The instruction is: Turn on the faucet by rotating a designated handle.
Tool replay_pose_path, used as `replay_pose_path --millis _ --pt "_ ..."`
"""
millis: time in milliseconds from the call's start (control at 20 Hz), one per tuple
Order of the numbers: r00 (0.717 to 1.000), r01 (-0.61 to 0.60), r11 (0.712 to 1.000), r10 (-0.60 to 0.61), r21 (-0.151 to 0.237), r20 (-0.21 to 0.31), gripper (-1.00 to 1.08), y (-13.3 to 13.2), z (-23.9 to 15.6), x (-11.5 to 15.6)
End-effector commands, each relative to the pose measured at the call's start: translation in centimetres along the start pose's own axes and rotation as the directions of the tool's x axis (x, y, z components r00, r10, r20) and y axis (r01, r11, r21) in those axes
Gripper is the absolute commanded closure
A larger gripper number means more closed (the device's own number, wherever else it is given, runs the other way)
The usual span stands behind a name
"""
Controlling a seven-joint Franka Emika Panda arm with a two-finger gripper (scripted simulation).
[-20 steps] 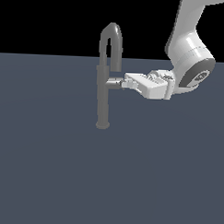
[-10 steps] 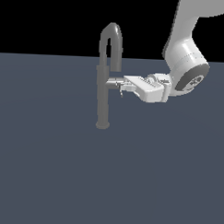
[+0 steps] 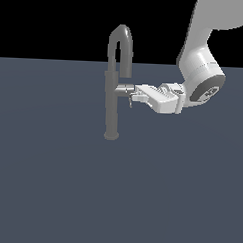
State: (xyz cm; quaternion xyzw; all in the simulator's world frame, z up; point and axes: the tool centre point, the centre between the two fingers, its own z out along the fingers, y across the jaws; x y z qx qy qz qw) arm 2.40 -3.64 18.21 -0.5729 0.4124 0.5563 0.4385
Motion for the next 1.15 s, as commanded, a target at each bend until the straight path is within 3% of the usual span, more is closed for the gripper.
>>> replay_pose_path --millis 0,250,300,1100 --pt "1.0 -0.029 0.999 0.029 0.018 -0.005 1.08 -0.9 0.7 3.1" --pt "0.999 -0.043 0.999 0.043 0.022 -0.004 1.08 -1.3 0.7 4.6" --pt "1.0 -0.012 0.999 0.013 0.035 -0.02 1.08 -1.4 -0.7 2.5" --pt "0.999 -0.042 0.999 0.043 0.023 -0.004 1.08 -4.4 0.5 4.9"
